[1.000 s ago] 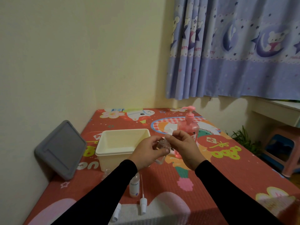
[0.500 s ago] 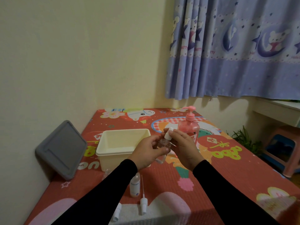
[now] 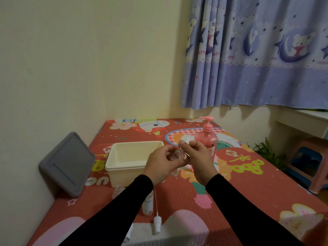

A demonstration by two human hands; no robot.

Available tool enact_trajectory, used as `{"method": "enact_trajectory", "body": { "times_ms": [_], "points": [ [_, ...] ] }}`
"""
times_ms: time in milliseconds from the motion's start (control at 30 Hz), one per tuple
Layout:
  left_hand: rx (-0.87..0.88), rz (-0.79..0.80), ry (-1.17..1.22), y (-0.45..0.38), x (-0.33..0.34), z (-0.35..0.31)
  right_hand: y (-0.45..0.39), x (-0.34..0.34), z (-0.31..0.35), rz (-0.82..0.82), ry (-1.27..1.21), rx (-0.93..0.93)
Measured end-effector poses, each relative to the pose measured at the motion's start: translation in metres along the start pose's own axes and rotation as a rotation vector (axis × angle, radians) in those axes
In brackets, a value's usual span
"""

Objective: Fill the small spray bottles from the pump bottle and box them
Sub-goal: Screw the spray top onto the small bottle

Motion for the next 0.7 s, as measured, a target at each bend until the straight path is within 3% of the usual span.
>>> {"method": "enact_trajectory", "body": {
  "times_ms": [200,700],
  "points": [
    [-0.002,0.022,0.044,0.002,0.000,-0.004,0.001,0.014,0.008,0.099,-0.139,0.047],
    [-0.020,0.181,0.189,0.004,0.003,-0.008,-0.001,0.006,0.005,0.204,-0.189,0.098]
  ]
}}
Point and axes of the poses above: each hand's wrist, its own y-axis away from the middle knuckle, its own x-axis out of the palm, z = x × y, the point moved 6 cm from there along -y, towards the middle knuckle, and after that the axes turned 2 degrees about -x, right-handed, at the moved point
